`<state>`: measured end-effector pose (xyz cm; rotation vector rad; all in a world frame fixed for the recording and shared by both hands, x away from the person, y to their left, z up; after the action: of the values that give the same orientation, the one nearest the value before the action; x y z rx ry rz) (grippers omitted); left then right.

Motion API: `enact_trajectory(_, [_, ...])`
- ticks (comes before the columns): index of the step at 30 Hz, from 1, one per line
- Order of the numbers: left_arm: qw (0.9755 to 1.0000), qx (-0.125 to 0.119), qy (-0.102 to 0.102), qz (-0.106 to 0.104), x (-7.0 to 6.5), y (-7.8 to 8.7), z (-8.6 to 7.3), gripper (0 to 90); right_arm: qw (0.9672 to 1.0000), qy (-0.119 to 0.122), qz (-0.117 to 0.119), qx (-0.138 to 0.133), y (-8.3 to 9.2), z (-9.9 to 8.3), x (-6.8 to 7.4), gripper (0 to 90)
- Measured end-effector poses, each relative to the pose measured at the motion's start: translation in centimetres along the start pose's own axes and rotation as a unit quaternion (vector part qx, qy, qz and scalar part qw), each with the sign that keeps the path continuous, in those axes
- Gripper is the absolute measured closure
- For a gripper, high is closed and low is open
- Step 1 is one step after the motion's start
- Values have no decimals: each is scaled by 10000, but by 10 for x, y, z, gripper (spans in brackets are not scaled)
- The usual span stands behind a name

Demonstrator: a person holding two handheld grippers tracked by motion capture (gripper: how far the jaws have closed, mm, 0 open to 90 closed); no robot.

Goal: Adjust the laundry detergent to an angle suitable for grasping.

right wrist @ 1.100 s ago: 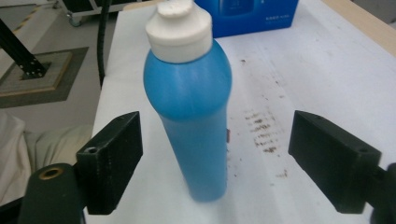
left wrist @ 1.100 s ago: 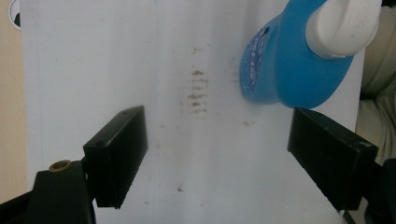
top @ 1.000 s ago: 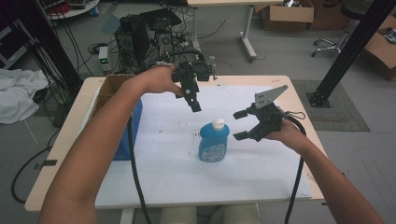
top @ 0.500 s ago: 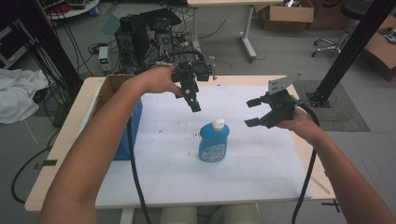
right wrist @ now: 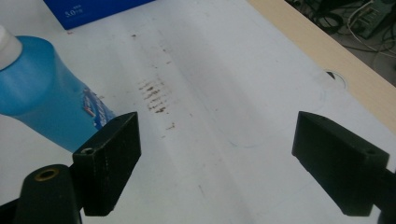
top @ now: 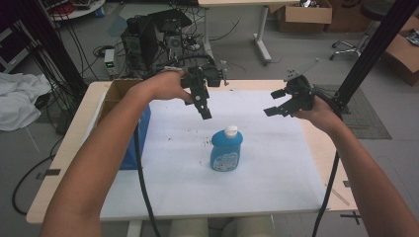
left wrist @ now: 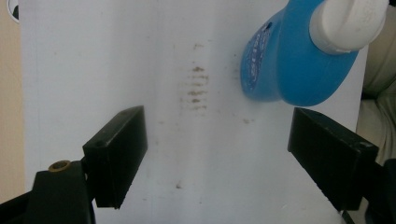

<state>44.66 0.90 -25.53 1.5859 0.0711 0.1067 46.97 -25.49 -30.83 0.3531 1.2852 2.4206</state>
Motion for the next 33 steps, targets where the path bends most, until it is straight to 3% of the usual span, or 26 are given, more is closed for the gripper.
enact_trajectory(8, [10000, -31, 25, -11, 1, -2, -2, 205, 9990, -134, -292, 298, 10, 6, -13, 157])
enact_trajectory(17, [10000, 6, 25, -22, 0, -3, 1, 204, 9929, -303, -754, 874, 14, 9, -27, 156])
enact_trajectory(25, [10000, 22, 48, -24, 1, -4, 1, 203, 9882, -306, -915, 1191, 9, 5, -31, 156])
enact_trajectory(33, [10000, 22, 37, 14, -2, -2, 1, 203, 9858, -325, -1020, 1292, 10, 5, -32, 158])
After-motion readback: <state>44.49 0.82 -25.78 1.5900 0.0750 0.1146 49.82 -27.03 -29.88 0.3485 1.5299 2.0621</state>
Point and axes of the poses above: each handheld gripper's, and its own axes: y roughly backward along the jaws, z roughly out of its top, x roughly to its left, the point moved 4 cm from there along -y, roughly forward along the jaws, and after that the axes turned 13 degrees about x, right-handed, at the moved point
